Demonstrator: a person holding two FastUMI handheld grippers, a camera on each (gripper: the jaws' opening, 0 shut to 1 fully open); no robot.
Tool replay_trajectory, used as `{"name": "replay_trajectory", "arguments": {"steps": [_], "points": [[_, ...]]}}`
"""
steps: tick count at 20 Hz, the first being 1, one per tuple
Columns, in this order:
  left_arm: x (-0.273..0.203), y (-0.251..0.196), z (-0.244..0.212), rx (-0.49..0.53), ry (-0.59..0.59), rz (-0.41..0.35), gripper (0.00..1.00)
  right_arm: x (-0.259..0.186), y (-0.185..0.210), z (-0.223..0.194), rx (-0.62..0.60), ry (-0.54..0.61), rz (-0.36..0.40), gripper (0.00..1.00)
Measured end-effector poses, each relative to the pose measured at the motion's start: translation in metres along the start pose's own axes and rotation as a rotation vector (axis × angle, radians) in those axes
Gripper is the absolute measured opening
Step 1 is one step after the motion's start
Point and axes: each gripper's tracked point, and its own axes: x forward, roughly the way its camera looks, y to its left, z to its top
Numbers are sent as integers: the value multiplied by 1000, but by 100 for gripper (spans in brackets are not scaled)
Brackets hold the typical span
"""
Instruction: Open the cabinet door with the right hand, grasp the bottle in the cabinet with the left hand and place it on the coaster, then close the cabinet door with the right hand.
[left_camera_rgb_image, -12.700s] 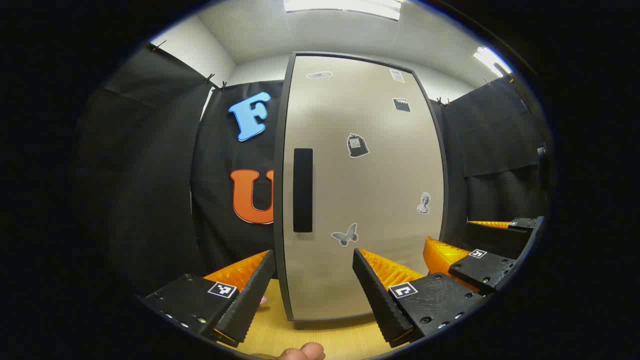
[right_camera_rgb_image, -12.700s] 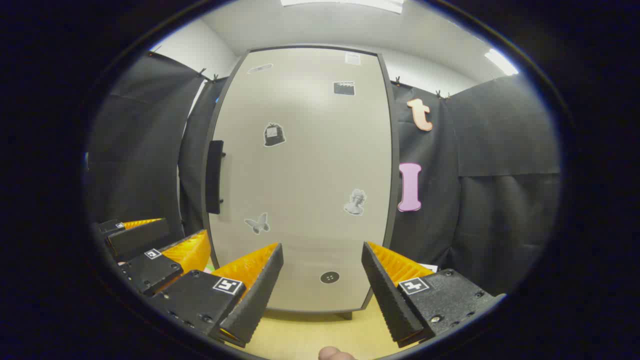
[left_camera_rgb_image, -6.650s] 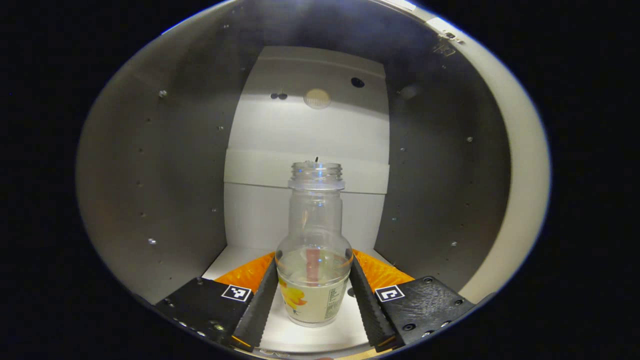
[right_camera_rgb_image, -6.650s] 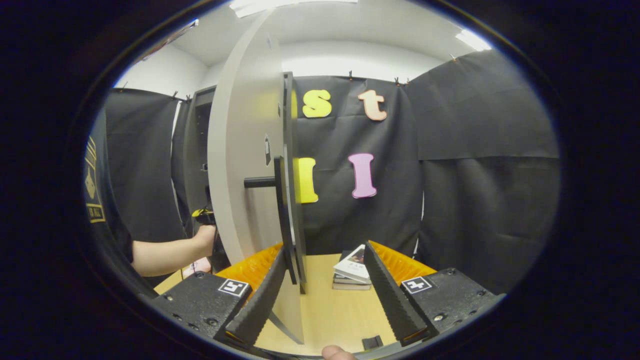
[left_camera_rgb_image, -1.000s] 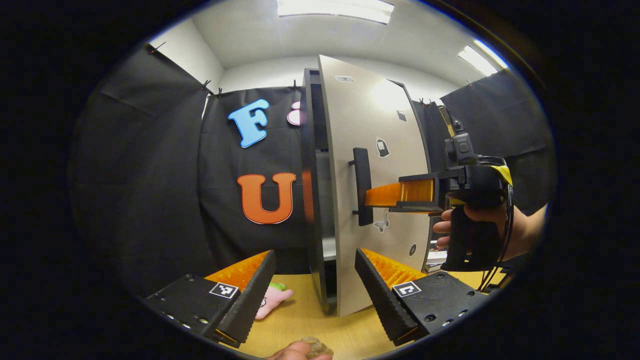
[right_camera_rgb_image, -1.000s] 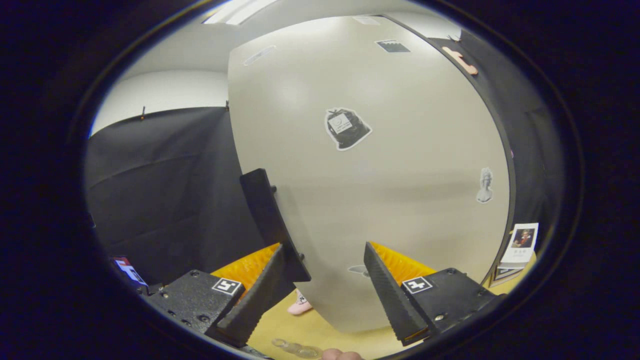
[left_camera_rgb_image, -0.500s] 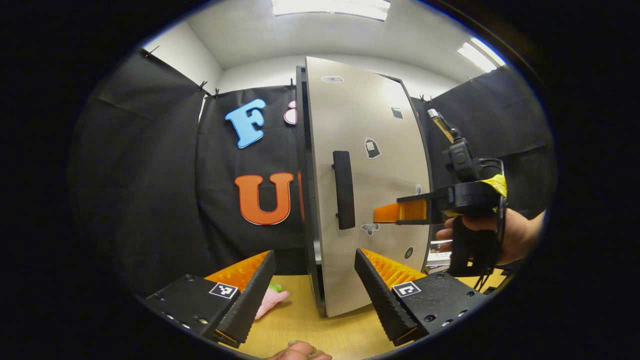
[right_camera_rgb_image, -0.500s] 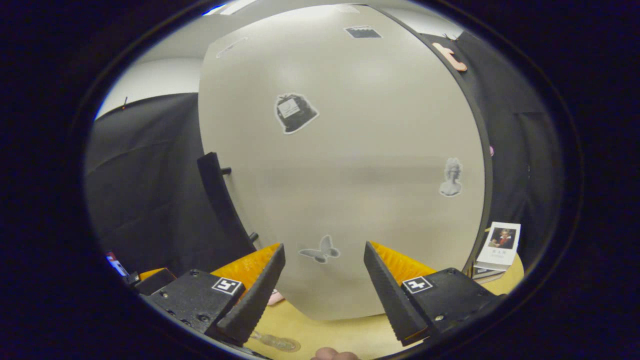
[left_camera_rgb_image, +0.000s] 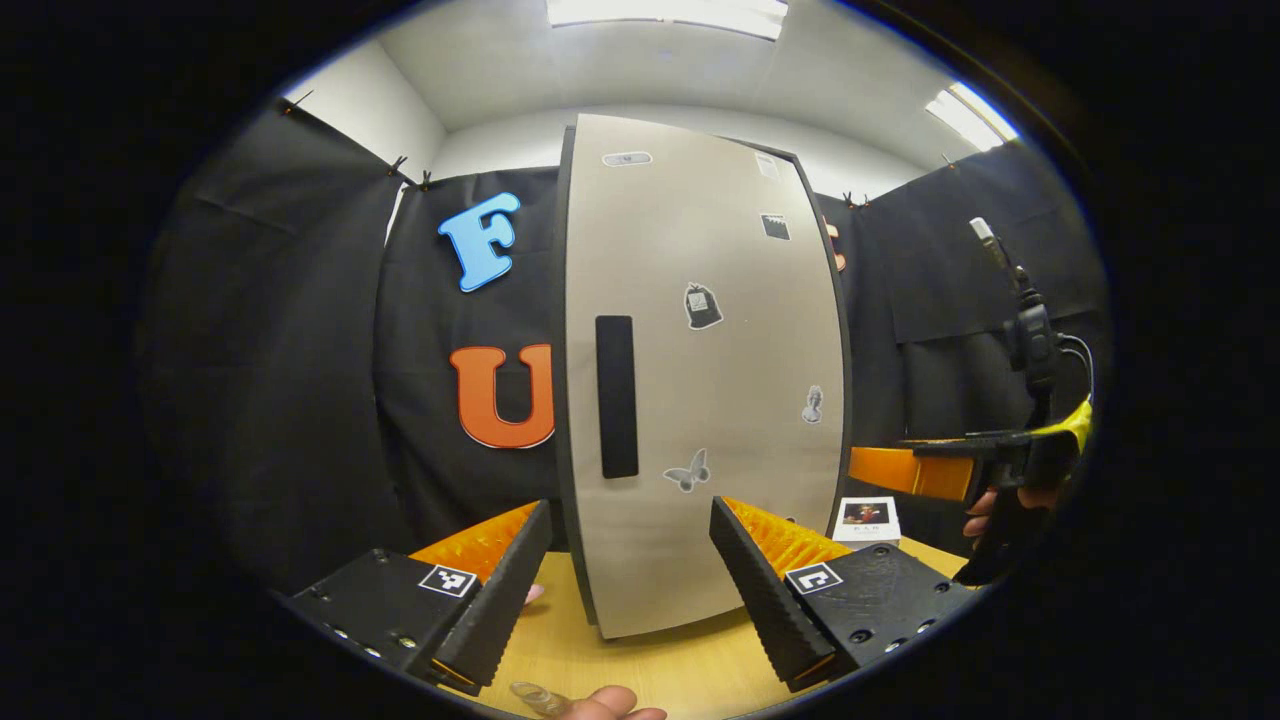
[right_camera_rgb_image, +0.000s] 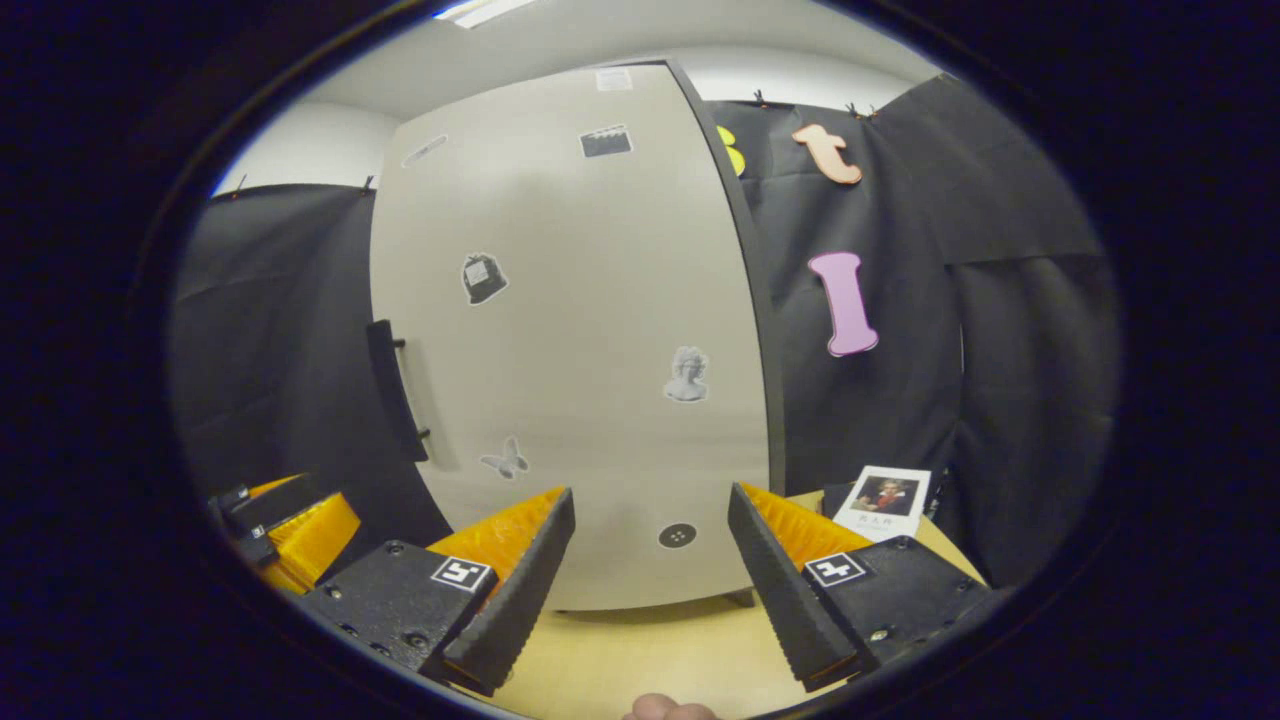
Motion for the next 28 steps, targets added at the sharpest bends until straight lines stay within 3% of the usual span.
{"name": "replay_trajectory", "arguments": {"steps": [2, 3, 4, 5, 6, 7, 8, 10, 11, 14, 15, 16, 18, 21, 24, 25, 26, 27, 28], "points": [[8, -4, -1, -9, 7, 22, 96, -13, -10, -2, 0, -31, -44, 99], [10, -7, -2, -13, 12, 34, 96, -16, -13, 0, -24, -61, -53, 94], [13, -9, -3, -16, 19, 40, 96, -20, -18, 6, -70, -104, -79, 99], [14, -8, -4, -12, 18, 54, 96, -22, -25, 14, -119, -152, -109, 94], [16, -7, -4, -2, 14, 70, 96, -24, -27, 21, -147, -189, -125, 99], [18, -6, -5, 11, 14, 90, 96, -25, -22, 24, -146, -211, -112, 94], [20, -5, -5, 17, 18, 105, 96, -25, -15, 24, -125, -208, -89, 100], [18, -10, -9, 7, 26, 119, 96, -21, -4, 19, -106, -184, -49, 99], [17, -13, -8, 1, 23, 123, 96, -19, -2, 17, -120, -176, -40, 94], [8, -18, -4, 5, 9, 130, 96, -18, 6, 10, -162, -166, -20, 99], [7, -20, -2, 13, 0, 125, 96, -17, 6, 7, -162, -162, -17, 95], [7, -19, -2, 21, -4, 132, 96, -17, 5, 6, -158, -159, -17, 99], [5, -19, -6, 11, 8, 129, 96, -14, 1, 3, -146, -143, -26, 94], [6, -19, -7, 0, 14, 126, 96, -9, -5, 1, -133, -130, -41, 99], [10, -18, -7, -8, 18, 129, 96, -7, -12, -6, -137, -135, -46, 99], [8, -17, -8, -9, 22, 132, 96, -7, -15, -7, -137, -137, -48, 95], [9, -16, -9, -12, 26, 133, 96, -8, -16, -6, -134, -138, -51, 99], [10, -15, -11, -16, 31, 135, 96, -8, -18, -8, -129, -135, -53, 95], [10, -14, -13, -19, 36, 137, 96, -8, -19, -9, -126, -131, -52, 99]]}}
